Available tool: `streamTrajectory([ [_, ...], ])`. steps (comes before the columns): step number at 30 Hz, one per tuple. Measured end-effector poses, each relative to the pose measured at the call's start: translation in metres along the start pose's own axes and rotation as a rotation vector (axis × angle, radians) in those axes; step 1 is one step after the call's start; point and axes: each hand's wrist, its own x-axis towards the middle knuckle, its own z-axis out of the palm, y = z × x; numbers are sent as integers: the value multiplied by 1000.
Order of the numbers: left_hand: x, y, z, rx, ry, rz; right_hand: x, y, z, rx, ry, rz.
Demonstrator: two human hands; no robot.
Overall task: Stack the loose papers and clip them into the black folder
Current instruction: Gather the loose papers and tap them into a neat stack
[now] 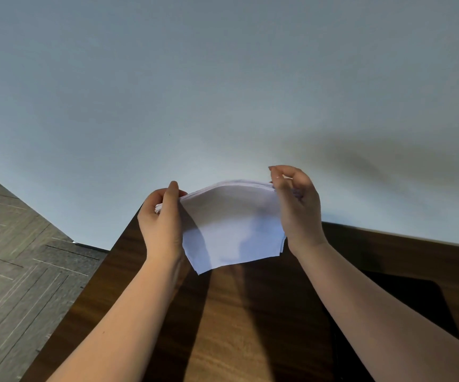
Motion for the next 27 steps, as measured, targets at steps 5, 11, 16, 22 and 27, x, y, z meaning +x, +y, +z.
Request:
streamTrajectory([
  [5, -2, -7, -9, 113, -186, 30, 5, 6, -4, 5, 29, 66],
  [11, -1, -42, -28, 214, -370, -117, 3, 10, -14, -103, -165, -3],
  [16, 3, -52, -32, 203, -361, -219, 3, 27, -30, -235, -489, 200],
  [22, 5, -51, -29, 246, -425, -223, 7, 46, -37, -259, -332, 279],
  [27, -3, -62, -26, 240, -497, -284, 4, 57, -50, -140, -438, 386],
])
